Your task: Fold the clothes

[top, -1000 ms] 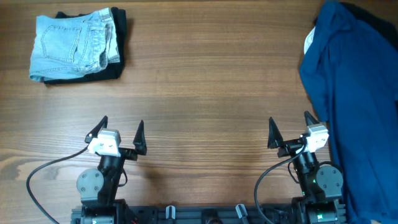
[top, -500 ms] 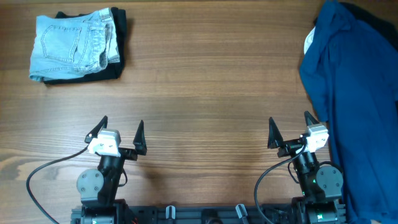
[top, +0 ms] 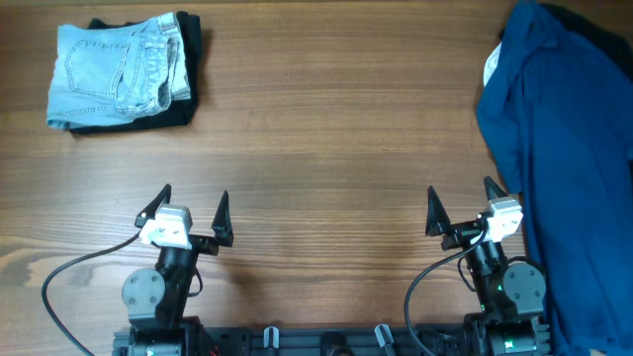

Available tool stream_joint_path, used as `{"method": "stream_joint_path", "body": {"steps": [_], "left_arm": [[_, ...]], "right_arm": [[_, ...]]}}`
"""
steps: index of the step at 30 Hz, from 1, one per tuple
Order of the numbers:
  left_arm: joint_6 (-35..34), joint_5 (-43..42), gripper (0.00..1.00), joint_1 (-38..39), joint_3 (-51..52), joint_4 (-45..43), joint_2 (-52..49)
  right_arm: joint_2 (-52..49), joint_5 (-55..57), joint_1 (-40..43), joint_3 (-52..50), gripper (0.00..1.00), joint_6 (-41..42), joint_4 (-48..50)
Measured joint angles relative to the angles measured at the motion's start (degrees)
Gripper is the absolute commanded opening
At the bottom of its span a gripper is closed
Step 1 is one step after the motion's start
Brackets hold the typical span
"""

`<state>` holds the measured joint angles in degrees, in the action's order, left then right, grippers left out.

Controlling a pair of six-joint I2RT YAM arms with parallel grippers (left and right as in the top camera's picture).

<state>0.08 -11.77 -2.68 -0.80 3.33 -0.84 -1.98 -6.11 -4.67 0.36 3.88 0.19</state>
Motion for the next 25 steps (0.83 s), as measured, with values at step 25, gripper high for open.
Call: {"method": "stream_joint_path", "body": {"steps": [25], "left_arm": [[0.00,0.00,1.00,0.00,0.00,0.00,0.00]], "right_arm": [[0.00,-0.02,0.00,0.00,1.00,0.00,0.00]]}}
